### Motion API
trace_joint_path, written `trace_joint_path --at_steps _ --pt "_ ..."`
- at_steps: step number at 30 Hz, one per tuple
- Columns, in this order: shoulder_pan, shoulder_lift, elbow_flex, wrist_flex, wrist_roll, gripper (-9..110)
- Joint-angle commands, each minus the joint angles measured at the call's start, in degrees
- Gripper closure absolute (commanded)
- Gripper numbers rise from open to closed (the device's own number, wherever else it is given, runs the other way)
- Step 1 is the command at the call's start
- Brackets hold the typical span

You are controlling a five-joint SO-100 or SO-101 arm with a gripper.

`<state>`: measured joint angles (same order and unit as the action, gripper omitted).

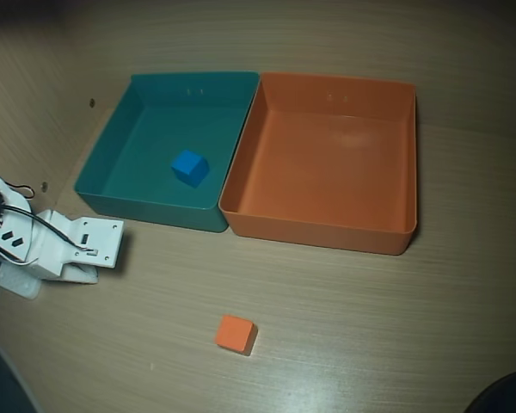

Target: Grasp a cube and put it in the box.

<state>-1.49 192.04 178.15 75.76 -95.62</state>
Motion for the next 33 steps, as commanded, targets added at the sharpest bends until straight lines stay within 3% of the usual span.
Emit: trace_joint_path --at_steps 1,33 --pt "-0.26 0.18 3.60 1.05 0.26 107" --pt "0.35 -0.53 2.46 0.97 -0.26 107"
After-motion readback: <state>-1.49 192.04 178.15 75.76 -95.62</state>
